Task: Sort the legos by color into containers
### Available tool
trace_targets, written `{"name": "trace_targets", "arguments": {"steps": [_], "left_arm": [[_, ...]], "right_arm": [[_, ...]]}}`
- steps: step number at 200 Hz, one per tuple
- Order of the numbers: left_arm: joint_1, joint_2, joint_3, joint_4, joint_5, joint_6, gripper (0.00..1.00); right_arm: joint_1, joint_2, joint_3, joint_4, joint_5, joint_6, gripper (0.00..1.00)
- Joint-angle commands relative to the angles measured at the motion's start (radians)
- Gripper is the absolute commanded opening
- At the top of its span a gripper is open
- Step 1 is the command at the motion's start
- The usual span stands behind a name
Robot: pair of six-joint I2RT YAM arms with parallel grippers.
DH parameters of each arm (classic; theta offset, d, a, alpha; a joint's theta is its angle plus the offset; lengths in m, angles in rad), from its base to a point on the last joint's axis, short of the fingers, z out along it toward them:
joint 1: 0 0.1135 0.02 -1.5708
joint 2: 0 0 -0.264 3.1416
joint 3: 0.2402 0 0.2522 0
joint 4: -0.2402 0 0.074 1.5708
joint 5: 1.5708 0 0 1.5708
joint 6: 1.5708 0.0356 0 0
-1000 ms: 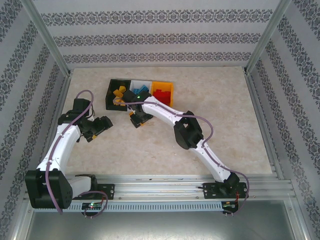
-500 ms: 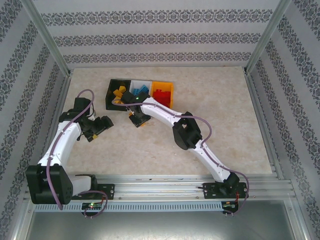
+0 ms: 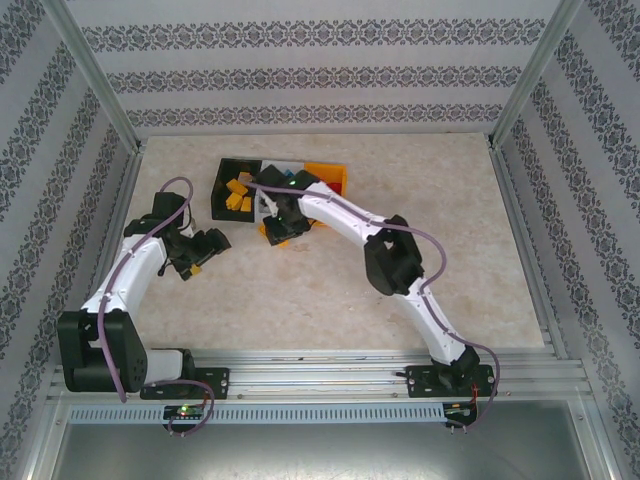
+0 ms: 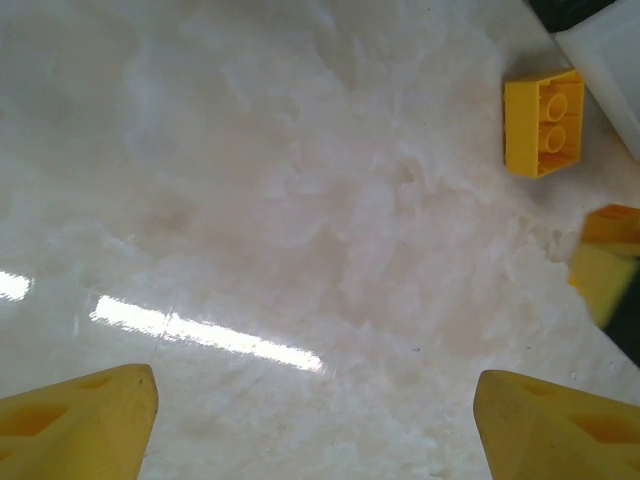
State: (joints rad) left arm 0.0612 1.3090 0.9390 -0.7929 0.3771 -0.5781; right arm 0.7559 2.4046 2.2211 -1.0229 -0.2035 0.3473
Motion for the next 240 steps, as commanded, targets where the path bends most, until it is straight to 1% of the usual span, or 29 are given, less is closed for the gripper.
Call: {"name": "trace_targets", "arguments": {"steps": [1, 11, 13, 22, 35, 45, 78, 113, 126, 152, 179, 208, 225, 240], "left_arm": [[0.009, 0.016, 0.016, 0.056, 0.03, -0.029, 0.83], [0.009, 0.023, 0.009, 0.07, 0.04, -0.036, 0.83], [0.009, 0.023, 0.008, 0.071, 0.04, -0.038, 0.83], [0.009, 0.029, 0.007, 0.079, 0.045, -0.04, 0.83], [0.009, 0.033, 0.007, 0.083, 0.046, -0.042, 0.83], [0.009, 0.036, 0.011, 0.082, 0.046, -0.038, 0.83], [0.009, 0.021, 0.004, 0.078, 0.05, -0.037, 0.83], [0.009, -0.04, -0.058, 0.065, 0.046, -0.037, 0.83], [0.009, -0.066, -0.081, 0.053, 0.042, -0.029, 0.83], [0.009, -0.106, -0.113, 0.021, 0.031, -0.013, 0.83], [0.009, -0.133, -0.115, -0.006, 0.019, 0.003, 0.84], [0.009, -0.137, -0.11, -0.023, 0.012, 0.015, 0.84], [0.009, -0.129, -0.107, -0.021, 0.014, 0.019, 0.84], [0.009, -0.12, -0.1, -0.019, 0.013, 0.024, 0.85]], "right_arm": [[-0.076, -0.127, -0.127, 0.172, -0.259, 0.206, 0.3], [-0.105, -0.17, -0.215, 0.275, -0.333, 0.311, 0.3], [-0.114, -0.185, -0.249, 0.322, -0.361, 0.348, 0.3], [-0.138, -0.217, -0.327, 0.432, -0.414, 0.45, 0.3], [-0.167, -0.253, -0.423, 0.605, -0.476, 0.604, 0.3], [-0.181, -0.264, -0.456, 0.69, -0.497, 0.693, 0.3], [-0.193, -0.242, -0.443, 0.883, -0.514, 0.937, 0.3], [-0.178, -0.141, -0.322, 1.029, -0.494, 1.155, 0.3], [-0.168, -0.091, -0.252, 1.033, -0.487, 1.179, 0.3], [-0.137, 0.021, -0.074, 0.978, -0.49, 1.185, 0.3], [-0.111, 0.127, 0.088, 0.94, -0.479, 1.199, 0.31], [-0.1, 0.225, 0.266, 0.859, -0.463, 1.179, 0.33], [-0.097, 0.258, 0.333, 0.825, -0.447, 1.173, 0.33], [-0.098, 0.273, 0.352, 0.816, -0.441, 1.177, 0.36]]}}
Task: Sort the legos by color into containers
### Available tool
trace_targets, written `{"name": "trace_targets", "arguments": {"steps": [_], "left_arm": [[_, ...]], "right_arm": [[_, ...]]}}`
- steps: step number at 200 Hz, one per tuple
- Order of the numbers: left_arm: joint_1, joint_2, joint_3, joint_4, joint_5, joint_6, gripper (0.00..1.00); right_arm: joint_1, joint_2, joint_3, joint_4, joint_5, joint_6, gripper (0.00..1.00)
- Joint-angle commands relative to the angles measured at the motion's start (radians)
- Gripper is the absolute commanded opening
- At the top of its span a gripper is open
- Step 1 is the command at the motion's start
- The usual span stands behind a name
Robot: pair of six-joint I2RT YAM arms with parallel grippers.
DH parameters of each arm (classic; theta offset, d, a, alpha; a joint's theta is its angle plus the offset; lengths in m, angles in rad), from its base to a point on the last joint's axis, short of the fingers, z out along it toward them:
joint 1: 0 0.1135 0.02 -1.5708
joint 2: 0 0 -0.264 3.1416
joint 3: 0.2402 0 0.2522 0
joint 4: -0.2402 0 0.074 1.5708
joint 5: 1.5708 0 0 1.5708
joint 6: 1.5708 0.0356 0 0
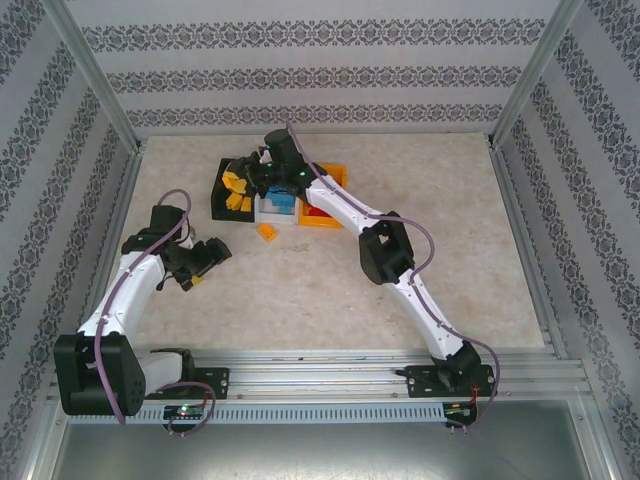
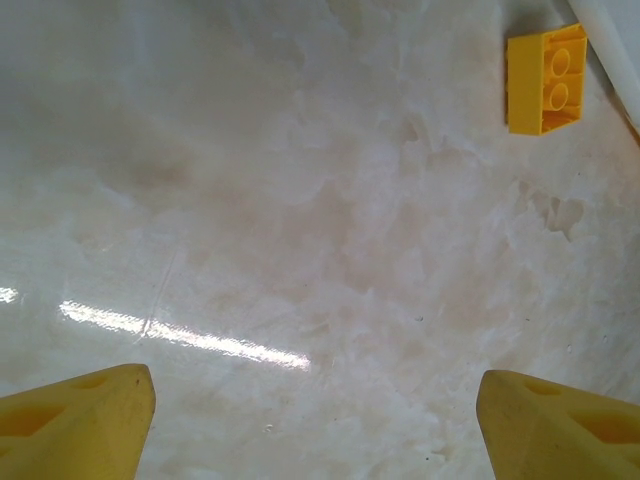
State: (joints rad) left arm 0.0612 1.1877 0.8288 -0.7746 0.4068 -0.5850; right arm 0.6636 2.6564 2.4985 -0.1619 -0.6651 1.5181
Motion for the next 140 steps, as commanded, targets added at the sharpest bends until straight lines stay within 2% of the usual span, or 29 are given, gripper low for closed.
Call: {"name": "trace_targets", "arguments": {"steps": [1, 37, 55, 140], "left_arm": [[0.009, 0.003, 0.012, -0.038, -0.017, 0.031, 0.85], [0.007, 0.029, 0.044, -0.038, -0.023, 0.045, 0.85], [0.003, 0.042, 0.053, -0.037, -0.023, 0.047, 0.85], [0.0, 0.072, 0.077, -0.033, -0.027, 0.05, 0.85]], "right_arm": [[-0.006, 0.021, 0.076, -0.044, 0.022, 0.007, 0.36], [-0.009, 0.027, 0.079, -0.042, 0.039, 0.015, 0.45], [-0.011, 0.031, 0.086, -0.045, 0.045, 0.017, 0.55], [-0.034, 0.03, 0.104, -0.044, 0.039, 0.009, 0.59]]}}
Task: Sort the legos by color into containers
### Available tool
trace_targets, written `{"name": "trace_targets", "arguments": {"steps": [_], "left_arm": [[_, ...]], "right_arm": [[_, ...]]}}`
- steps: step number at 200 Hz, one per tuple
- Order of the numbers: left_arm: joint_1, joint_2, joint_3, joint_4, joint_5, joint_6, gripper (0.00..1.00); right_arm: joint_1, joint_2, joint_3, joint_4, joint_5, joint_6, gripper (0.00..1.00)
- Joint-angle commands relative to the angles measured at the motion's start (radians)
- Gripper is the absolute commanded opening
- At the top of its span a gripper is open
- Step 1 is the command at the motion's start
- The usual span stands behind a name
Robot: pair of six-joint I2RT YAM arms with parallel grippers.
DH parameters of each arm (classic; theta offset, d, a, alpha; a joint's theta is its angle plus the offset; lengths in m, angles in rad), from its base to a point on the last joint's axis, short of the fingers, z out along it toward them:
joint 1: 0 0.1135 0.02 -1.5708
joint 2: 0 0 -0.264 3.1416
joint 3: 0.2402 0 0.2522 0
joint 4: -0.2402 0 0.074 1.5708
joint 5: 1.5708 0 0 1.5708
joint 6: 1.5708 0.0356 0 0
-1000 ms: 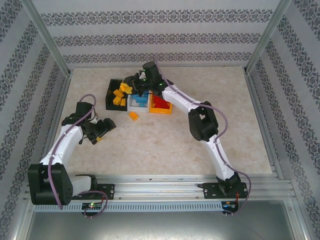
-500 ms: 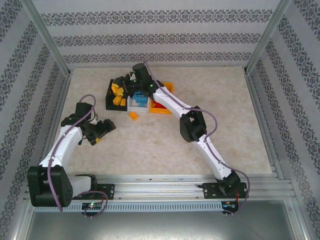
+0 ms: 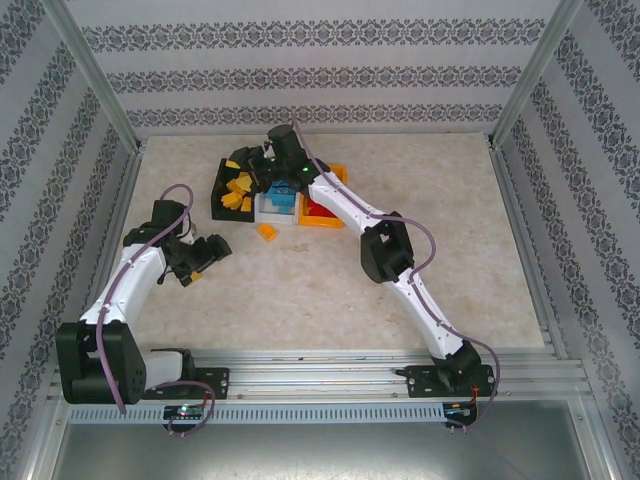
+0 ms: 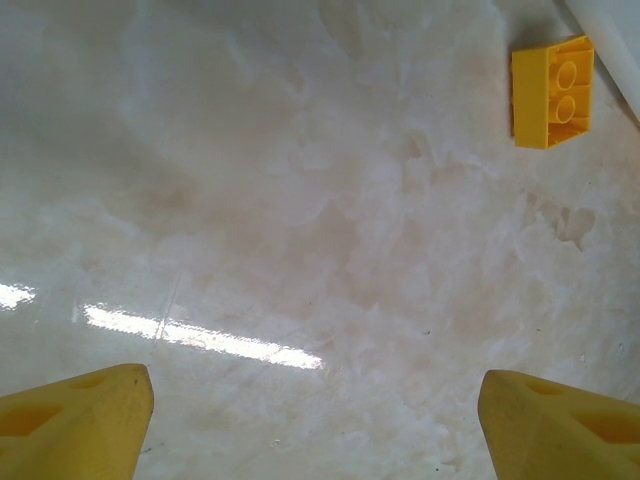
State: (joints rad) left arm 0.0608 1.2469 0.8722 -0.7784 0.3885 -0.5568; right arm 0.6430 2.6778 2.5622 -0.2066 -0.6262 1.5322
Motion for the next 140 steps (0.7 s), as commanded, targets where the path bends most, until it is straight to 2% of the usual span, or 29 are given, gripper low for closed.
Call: {"name": "trace_targets", "arguments": {"steps": [1, 24, 59, 86, 100, 140], "left_arm": [[0.001, 0.014, 0.033, -0.03, -0.008, 0.021, 0.85], [-0.004, 0.036, 0.046, -0.017, 0.0, 0.015, 0.85], [-0.044, 0.099, 0.098, 0.005, 0.002, 0.009, 0.85], [-0.093, 0.159, 0.145, 0.029, -0.013, -0.003, 0.88], [-0.125, 0.194, 0.173, 0.036, -0.034, -0.008, 1.0], [-0.231, 0.327, 0.278, 0.05, -0.098, -0.021, 1.0]], "right_arm": [[-0.014, 0.008, 0.041, 0.0, -0.001, -0.006, 0.59], [-0.024, -0.023, 0.042, -0.046, -0.016, -0.068, 0.59], [-0.058, -0.142, -0.024, -0.193, -0.038, -0.273, 0.6], [-0.09, -0.316, -0.237, -0.228, -0.019, -0.417, 0.61], [-0.108, -0.416, -0.377, -0.225, -0.002, -0.477, 0.61], [-0.169, -0.679, -0.758, -0.201, 0.036, -0.593, 0.62]]}}
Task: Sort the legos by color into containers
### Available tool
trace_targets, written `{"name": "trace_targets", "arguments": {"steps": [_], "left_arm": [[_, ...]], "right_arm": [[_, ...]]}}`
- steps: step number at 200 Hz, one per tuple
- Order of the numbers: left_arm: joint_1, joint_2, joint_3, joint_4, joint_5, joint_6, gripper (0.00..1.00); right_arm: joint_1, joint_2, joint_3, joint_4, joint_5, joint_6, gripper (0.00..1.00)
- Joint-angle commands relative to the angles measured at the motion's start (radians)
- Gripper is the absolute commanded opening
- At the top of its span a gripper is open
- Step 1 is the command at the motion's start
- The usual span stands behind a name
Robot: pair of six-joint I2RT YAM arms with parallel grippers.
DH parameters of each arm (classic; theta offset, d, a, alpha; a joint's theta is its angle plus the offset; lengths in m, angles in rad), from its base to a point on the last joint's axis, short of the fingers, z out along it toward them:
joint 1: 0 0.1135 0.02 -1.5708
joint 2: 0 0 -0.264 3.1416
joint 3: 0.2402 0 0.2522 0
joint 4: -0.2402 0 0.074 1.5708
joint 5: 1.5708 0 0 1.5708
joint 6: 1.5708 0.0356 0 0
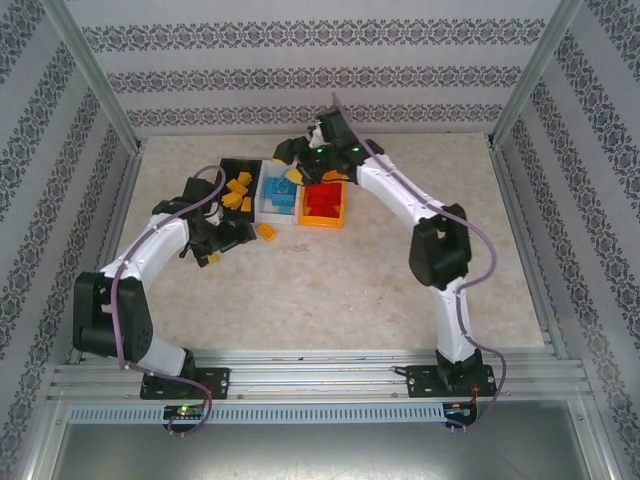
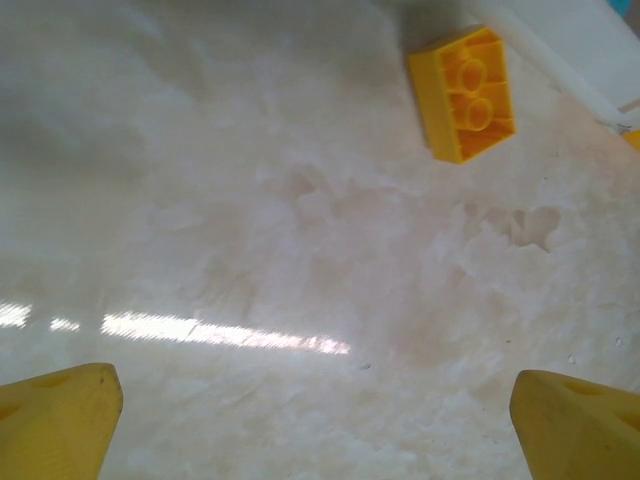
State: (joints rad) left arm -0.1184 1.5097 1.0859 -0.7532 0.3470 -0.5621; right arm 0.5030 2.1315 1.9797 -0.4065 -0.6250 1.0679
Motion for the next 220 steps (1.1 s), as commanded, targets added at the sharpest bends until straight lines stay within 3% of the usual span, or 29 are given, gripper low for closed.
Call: {"name": "trace_targets", "arguments": {"steps": [1, 38, 79, 176, 220], "left_arm": [[-0.054, 0.067, 0.067, 0.025, -0.059, -0.017, 1.0], [-0.105, 0.183, 0.153, 0.041, -0.103, -0.041, 1.0], [-0.129, 0.312, 0.239, 0.046, -0.109, -0.059, 1.0], [-0.162, 0.495, 0.389, 0.018, -0.172, -0.133, 0.94], [-0.163, 0.534, 0.422, -0.018, -0.197, -0.122, 0.87]], "right_arm": [[-0.03, -0.139, -0.185, 0.0, 0.035, -0.131, 0.62], [-0.085, -0.352, -0.463, 0.018, 0.074, -0.168, 0.62], [-0.119, -0.51, -0.639, 0.011, 0.115, -0.184, 0.62], [-0.144, -0.623, -0.763, -0.01, 0.125, -0.183, 0.62], [-0.156, -0.64, -0.787, -0.005, 0.121, -0.176, 0.62]]}}
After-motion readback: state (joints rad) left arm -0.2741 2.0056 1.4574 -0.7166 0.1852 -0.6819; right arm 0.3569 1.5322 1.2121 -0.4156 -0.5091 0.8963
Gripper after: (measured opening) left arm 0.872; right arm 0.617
